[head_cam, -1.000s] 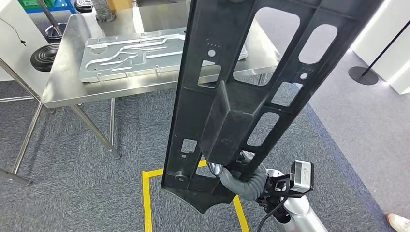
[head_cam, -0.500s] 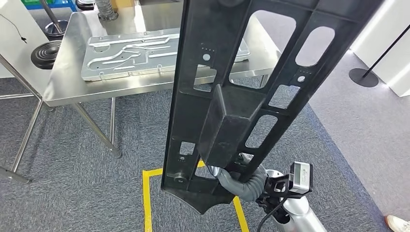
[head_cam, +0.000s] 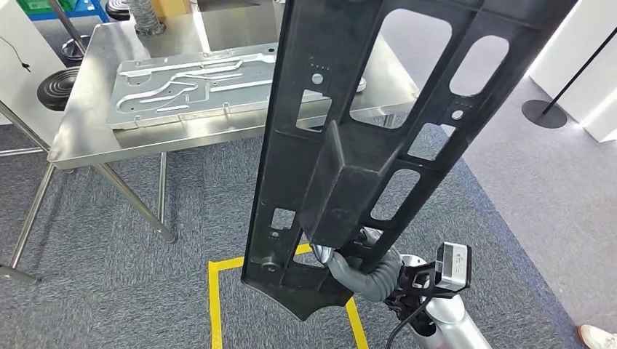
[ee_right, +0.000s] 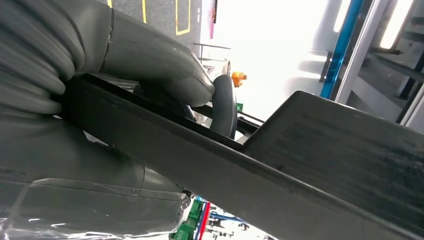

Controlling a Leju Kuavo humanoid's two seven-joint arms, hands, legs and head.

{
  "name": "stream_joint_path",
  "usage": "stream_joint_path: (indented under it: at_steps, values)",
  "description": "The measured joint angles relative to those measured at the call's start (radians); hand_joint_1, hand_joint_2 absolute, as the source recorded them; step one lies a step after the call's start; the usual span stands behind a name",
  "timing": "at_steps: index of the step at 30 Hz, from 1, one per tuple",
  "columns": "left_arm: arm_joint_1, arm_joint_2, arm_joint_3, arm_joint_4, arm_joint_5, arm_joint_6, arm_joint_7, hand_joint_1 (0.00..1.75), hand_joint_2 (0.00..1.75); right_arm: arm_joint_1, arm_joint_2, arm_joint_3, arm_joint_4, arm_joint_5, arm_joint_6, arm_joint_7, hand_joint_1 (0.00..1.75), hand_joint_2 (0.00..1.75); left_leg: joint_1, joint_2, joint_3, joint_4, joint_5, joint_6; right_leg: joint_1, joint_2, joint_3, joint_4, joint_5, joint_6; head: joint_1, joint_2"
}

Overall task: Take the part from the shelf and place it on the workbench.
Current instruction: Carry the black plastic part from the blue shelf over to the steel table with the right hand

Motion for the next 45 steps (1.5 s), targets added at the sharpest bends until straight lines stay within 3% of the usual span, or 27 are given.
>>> stream_joint_path:
  at_steps: [1, 4, 6, 9, 10, 11, 13, 15, 16, 19, 21, 22, 24, 25, 26, 27, 29, 31, 33, 36, 38, 40, 41, 42, 44, 45]
  values:
    - [0.000, 0.000, 0.000, 0.000, 0.000, 0.000, 0.000, 0.00, 1.75, -0.001, 0.001, 0.000, 0.000, 0.000, 0.000, 0.000, 1.75, 1.75, -0.003, 0.000, 0.011, -0.028, 0.005, 0.004, 0.001, 0.000, 0.000, 0.001, -0.002, 0.005, 0.000, 0.000]
    - [0.001, 0.000, 0.000, 0.000, -0.001, 0.000, 0.000, 0.00, 1.75, -0.003, 0.001, 0.000, 0.000, 0.000, 0.001, 0.000, 1.75, 1.75, -0.002, -0.002, 0.017, -0.042, 0.002, 0.015, 0.000, 0.000, -0.001, 0.002, -0.006, 0.021, 0.000, 0.000]
    - [0.001, 0.000, 0.000, 0.000, -0.003, 0.000, -0.001, 0.00, 1.75, -0.004, 0.001, -0.001, -0.001, -0.001, 0.001, -0.001, 1.75, 1.75, 0.004, -0.003, 0.026, -0.051, 0.003, 0.025, -0.002, -0.001, -0.019, 0.047, -0.031, 0.032, 0.000, 0.000]
    - [-0.001, 0.000, 0.000, 0.000, -0.004, -0.001, -0.002, 0.00, 1.75, -0.002, 0.001, -0.001, 0.001, -0.001, 0.001, -0.002, 1.75, 1.75, 0.004, -0.002, 0.034, -0.053, -0.003, 0.034, -0.010, -0.001, -0.127, 0.242, -0.105, 0.044, 0.000, 0.000]
    - [0.000, 0.000, 0.000, 0.000, -0.004, -0.001, -0.002, 0.00, 1.75, 0.000, 0.001, -0.001, 0.002, -0.001, 0.001, -0.002, 1.75, 1.75, 0.004, -0.002, 0.037, -0.053, -0.007, 0.034, -0.013, -0.002, -0.158, 0.286, -0.110, 0.046, 0.000, 0.000]
    - [0.001, -0.001, 0.000, 0.000, -0.004, -0.001, -0.002, 0.00, 1.75, 0.001, 0.001, -0.001, 0.003, -0.001, 0.001, -0.002, 1.75, 1.75, 0.004, -0.003, 0.041, -0.052, -0.011, 0.033, -0.015, -0.002, -0.170, 0.291, -0.093, 0.048, 0.000, 0.000]
    - [0.001, -0.001, 0.000, 0.000, -0.004, -0.002, -0.003, 0.00, 1.75, 0.000, 0.001, -0.001, 0.003, -0.001, 0.001, -0.002, 1.75, 1.75, 0.004, -0.005, 0.056, -0.052, -0.021, 0.028, -0.018, -0.004, -0.134, 0.185, -0.011, 0.047, 0.000, 0.000]
    - [0.001, -0.001, 0.000, 0.000, -0.004, -0.003, -0.004, 0.00, 1.75, -0.002, 0.001, -0.002, 0.004, -0.001, 0.002, -0.002, 1.75, 1.75, 0.002, -0.006, 0.067, -0.051, -0.034, 0.018, -0.016, -0.006, -0.077, 0.057, 0.044, 0.042, 0.000, 0.000]
    - [0.000, -0.001, 0.000, 0.000, -0.004, -0.003, -0.004, 0.00, 1.75, -0.003, 0.001, -0.002, 0.004, -0.001, 0.002, -0.002, 1.75, 1.75, 0.001, -0.006, 0.069, -0.051, -0.040, 0.013, -0.014, -0.007, -0.062, 0.023, 0.051, 0.038, 0.000, 0.000]
    - [-0.001, 0.000, 0.000, 0.000, -0.004, -0.005, -0.007, 0.00, 1.75, -0.005, 0.001, -0.002, 0.005, -0.001, 0.005, -0.001, 1.75, 1.75, 0.002, -0.004, 0.075, -0.055, -0.049, -0.004, -0.010, -0.004, -0.054, 0.007, 0.040, 0.021, 0.000, 0.000]
    - [-0.003, 0.000, 0.000, 0.000, -0.004, -0.006, -0.009, 0.00, 1.75, -0.008, 0.003, -0.002, 0.004, -0.001, 0.007, -0.001, 1.75, 1.75, 0.003, -0.003, 0.064, -0.018, -0.074, -0.013, -0.014, -0.004, -0.041, -0.002, 0.035, 0.007, 0.000, 0.000]
    - [-0.003, -0.001, 0.000, 0.000, -0.004, -0.006, -0.009, 0.00, 1.75, -0.010, 0.005, -0.002, 0.004, -0.001, 0.008, -0.001, 1.75, 1.75, 0.004, -0.002, 0.041, 0.032, -0.098, -0.016, -0.015, -0.005, -0.034, -0.005, 0.032, 0.001, 0.000, 0.000]
    - [-0.002, -0.001, 0.000, 0.000, -0.004, -0.006, -0.009, 0.00, 1.75, -0.011, 0.007, -0.002, 0.005, -0.001, 0.009, -0.001, 1.75, 1.75, 0.005, -0.002, -0.038, 0.173, -0.152, -0.019, -0.012, -0.006, -0.026, -0.005, 0.023, -0.006, 0.000, 0.000]
    - [0.000, -0.001, 0.000, 0.000, -0.004, -0.007, -0.009, 0.00, 1.75, -0.010, 0.008, -0.002, 0.006, -0.001, 0.010, -0.001, 1.75, 1.75, 0.005, -0.002, -0.074, 0.227, -0.162, -0.020, -0.011, -0.005, -0.021, -0.005, 0.019, -0.007, 0.000, 0.000]
    - [0.001, -0.001, 0.000, 0.000, -0.004, -0.007, -0.009, 0.00, 1.75, -0.010, 0.008, -0.002, 0.006, -0.001, 0.010, 0.000, 1.75, 1.75, 0.005, -0.002, -0.095, 0.246, -0.151, -0.020, -0.010, -0.004, -0.014, -0.005, 0.013, -0.007, 0.000, 0.000]
    - [0.002, -0.001, 0.000, 0.000, -0.004, -0.008, -0.008, 0.00, 1.75, -0.009, 0.008, -0.002, 0.007, -0.001, 0.010, 0.000, 1.75, 1.75, 0.005, -0.002, -0.095, 0.224, -0.117, -0.018, -0.009, -0.002, -0.005, -0.005, 0.007, -0.006, 0.000, 0.000]
    - [0.002, 0.000, 0.000, 0.000, -0.004, -0.008, -0.008, 0.00, 1.75, -0.009, 0.008, -0.002, 0.007, -0.001, 0.011, 0.000, 1.75, 1.75, 0.004, -0.003, -0.053, 0.094, -0.023, -0.010, -0.008, -0.001, 0.014, -0.005, -0.007, -0.002, 0.000, 0.000]
    - [0.001, 0.000, 0.000, 0.000, -0.005, -0.009, -0.008, 0.00, 1.75, -0.009, 0.009, -0.002, 0.007, 0.000, 0.011, 0.000, 1.75, 1.75, 0.000, -0.003, -0.012, -0.011, 0.024, -0.002, -0.005, 0.000, 0.024, -0.003, -0.017, 0.007, 0.000, 0.000]
    - [0.001, 0.000, 0.000, 0.000, -0.006, -0.009, -0.009, 0.00, 1.75, -0.010, 0.009, -0.002, 0.007, 0.001, 0.011, 0.000, 1.75, 1.75, -0.005, -0.004, -0.004, -0.032, 0.020, 0.005, -0.004, 0.001, 0.024, -0.004, -0.022, 0.018, 0.000, 0.000]
    - [0.001, -0.001, 0.000, 0.000, -0.007, -0.009, -0.010, 0.00, 1.75, -0.010, 0.009, -0.004, 0.005, 0.003, 0.011, 0.001, 1.75, 1.75, 0.002, -0.005, 0.004, -0.043, 0.019, 0.021, -0.005, 0.000, 0.015, 0.021, -0.041, 0.034, 0.000, 0.000]
    - [0.000, -0.001, 0.000, 0.000, -0.007, -0.009, -0.010, 0.00, 1.75, -0.009, 0.009, -0.006, 0.005, 0.004, 0.008, 0.001, 1.75, 1.75, 0.004, -0.004, 0.013, -0.049, 0.015, 0.031, -0.008, -0.002, -0.042, 0.129, -0.088, 0.041, 0.000, 0.000]
    - [-0.001, -0.001, 0.000, 0.000, -0.007, -0.009, -0.010, 0.00, 1.75, -0.005, 0.009, -0.007, 0.005, 0.006, 0.005, 0.002, 1.75, 1.75, 0.002, -0.004, 0.019, -0.049, 0.008, 0.035, -0.011, -0.002, -0.123, 0.260, -0.125, 0.045, 0.000, 0.000]
    - [0.000, -0.001, 0.000, 0.000, -0.007, -0.010, -0.010, 0.00, 1.75, -0.002, 0.009, -0.007, 0.005, 0.006, 0.003, 0.002, 1.75, 1.75, 0.002, -0.005, 0.024, -0.048, 0.004, 0.035, -0.013, -0.002, -0.147, 0.286, -0.118, 0.047, 0.000, 0.000]
    - [0.001, -0.001, 0.000, 0.000, -0.007, -0.010, -0.010, 0.00, 1.75, -0.001, 0.009, -0.007, 0.005, 0.007, 0.002, 0.003, 1.75, 1.75, 0.002, -0.006, 0.030, -0.048, -0.001, 0.034, -0.014, -0.002, -0.152, 0.273, -0.090, 0.047, 0.000, 0.000]
    - [0.002, -0.002, 0.000, 0.000, -0.007, -0.010, -0.009, 0.00, 1.75, -0.001, 0.009, -0.008, 0.005, 0.007, 0.001, 0.003, 1.75, 1.75, 0.002, -0.008, 0.047, -0.048, -0.014, 0.030, -0.015, -0.003, -0.111, 0.147, 0.000, 0.041, 0.000, 0.000]
    - [0.001, -0.002, 0.000, 0.000, -0.007, -0.010, -0.009, 0.00, 1.75, -0.002, 0.009, -0.008, 0.005, 0.007, 0.001, 0.003, 1.75, 1.75, 0.000, -0.008, 0.053, -0.047, -0.021, 0.025, -0.012, -0.004, -0.084, 0.081, 0.031, 0.037, 0.000, 0.000]
